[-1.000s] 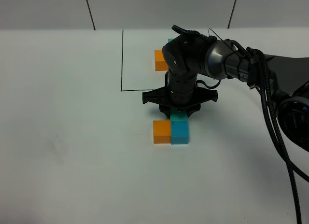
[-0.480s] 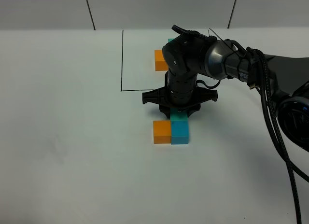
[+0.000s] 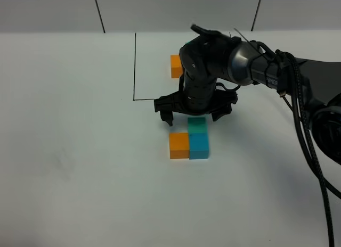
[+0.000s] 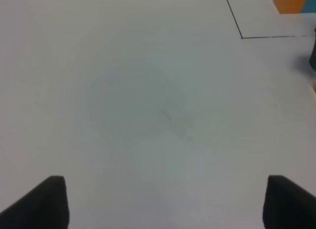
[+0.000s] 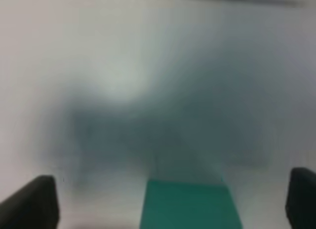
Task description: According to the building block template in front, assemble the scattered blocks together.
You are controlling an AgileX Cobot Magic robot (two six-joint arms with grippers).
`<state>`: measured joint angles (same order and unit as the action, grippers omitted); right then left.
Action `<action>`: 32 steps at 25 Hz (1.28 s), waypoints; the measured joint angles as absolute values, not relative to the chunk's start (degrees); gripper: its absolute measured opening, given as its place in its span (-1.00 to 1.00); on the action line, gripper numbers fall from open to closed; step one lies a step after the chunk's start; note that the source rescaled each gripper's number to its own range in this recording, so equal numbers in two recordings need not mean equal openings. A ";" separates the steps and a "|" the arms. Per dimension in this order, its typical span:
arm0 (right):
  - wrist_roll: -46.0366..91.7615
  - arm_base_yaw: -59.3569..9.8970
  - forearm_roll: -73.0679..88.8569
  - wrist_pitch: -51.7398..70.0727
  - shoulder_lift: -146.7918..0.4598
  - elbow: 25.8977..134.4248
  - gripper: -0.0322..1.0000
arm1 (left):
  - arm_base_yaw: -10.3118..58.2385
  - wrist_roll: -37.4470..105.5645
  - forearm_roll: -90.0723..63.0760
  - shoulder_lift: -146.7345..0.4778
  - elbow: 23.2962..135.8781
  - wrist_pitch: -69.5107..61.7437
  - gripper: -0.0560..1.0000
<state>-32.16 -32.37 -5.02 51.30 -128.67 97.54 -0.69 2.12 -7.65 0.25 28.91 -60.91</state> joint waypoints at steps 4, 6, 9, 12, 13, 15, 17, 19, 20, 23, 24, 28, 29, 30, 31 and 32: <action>-29.32 -29.66 -4.85 50.83 -125.00 97.54 0.98 | -0.69 2.12 -7.65 0.25 28.91 -60.91 0.69; -27.69 -26.91 -4.65 51.07 -123.23 97.49 0.99 | -0.69 2.12 -7.65 0.25 28.91 -60.91 0.69; -24.60 -20.77 -3.66 52.18 -119.60 96.65 1.00 | -0.69 2.12 -7.65 0.25 28.91 -60.91 0.69; -20.85 -14.26 -3.18 53.33 -114.79 93.24 1.00 | -0.69 2.12 -7.65 0.25 28.91 -60.91 0.69; -19.43 -12.39 -2.89 53.24 -113.05 91.18 1.00 | -0.69 2.12 -7.65 0.25 28.91 -60.91 0.69; -16.95 -8.16 -1.97 52.15 -108.23 86.13 1.00 | -0.69 2.12 -7.65 0.25 28.91 -60.91 0.69; -14.73 -4.95 -1.73 49.64 -103.09 79.36 1.00 | -0.69 2.12 -7.65 0.25 28.91 -60.91 0.69; -13.23 -2.75 -1.73 46.28 -96.90 72.59 1.00 | -0.69 2.12 -7.65 0.25 28.91 -60.91 0.69; -12.80 -2.28 -1.63 44.86 -94.22 68.89 1.00 | -0.69 2.12 -7.65 0.25 28.91 -60.91 0.69; -12.50 -2.12 -1.05 40.46 -84.17 59.32 1.00 | -0.69 2.12 -7.65 0.25 28.91 -60.91 0.69; -12.50 -2.12 -0.72 39.74 -81.18 56.47 1.00 | -0.69 2.12 -7.65 0.25 28.91 -60.91 0.69; -12.50 -2.12 0.00 41.26 -67.45 47.54 1.00 | -0.69 2.12 -7.65 0.25 28.91 -60.91 0.69; -12.50 -2.12 0.00 42.90 -63.62 45.93 1.00 | -0.69 2.12 -7.65 0.25 28.91 -60.91 0.69; -12.50 -2.12 0.00 44.82 -59.42 44.14 1.00 | -0.69 2.12 -7.65 0.25 28.91 -60.91 0.69; -12.50 -2.12 0.00 46.43 -55.61 42.46 1.00 | -0.69 2.12 -7.65 0.25 28.91 -60.91 0.69; -12.50 -2.12 0.00 48.02 -50.82 41.19 1.00 | -0.69 2.12 -7.65 0.25 28.91 -60.91 0.69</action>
